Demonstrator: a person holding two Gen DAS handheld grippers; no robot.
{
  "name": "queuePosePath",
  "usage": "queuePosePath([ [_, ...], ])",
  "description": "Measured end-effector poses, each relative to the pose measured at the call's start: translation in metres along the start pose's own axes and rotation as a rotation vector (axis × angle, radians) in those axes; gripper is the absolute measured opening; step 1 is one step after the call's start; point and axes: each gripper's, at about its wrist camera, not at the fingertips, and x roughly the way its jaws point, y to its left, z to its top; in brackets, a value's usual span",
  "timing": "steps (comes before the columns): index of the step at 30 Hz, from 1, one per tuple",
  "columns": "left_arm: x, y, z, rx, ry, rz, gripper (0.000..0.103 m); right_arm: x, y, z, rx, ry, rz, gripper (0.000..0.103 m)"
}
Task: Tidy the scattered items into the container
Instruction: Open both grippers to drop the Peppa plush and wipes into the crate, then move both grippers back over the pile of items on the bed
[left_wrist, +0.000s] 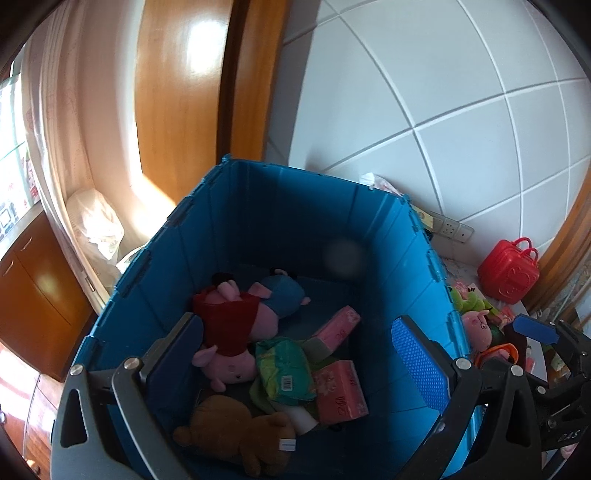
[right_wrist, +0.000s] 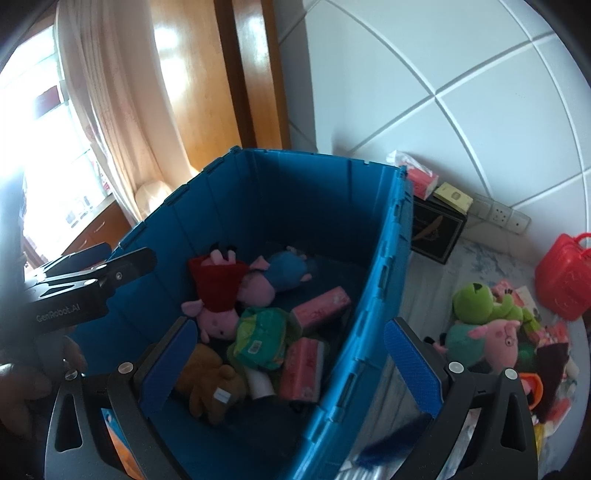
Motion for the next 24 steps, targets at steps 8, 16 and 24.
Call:
queuePosePath([
  [8,-0.014,-0.078,-0.007,0.104,-0.006,-0.014,0.103,-0.034,-0.050,-0.023,0.091,-0.049,-0.003,0.103],
  [16,-0.021,-0.183,-0.019,0.200,0.013,-0.075,0.103,-0.076,-0.140,-0.063,0.194,-0.061,-0.035,0.103],
  [24,-0.002,-0.287,-0.045,0.267,0.064,-0.149,0.103,-0.117,-0.243,-0.112,0.287,-0.039,-0.125,0.103],
])
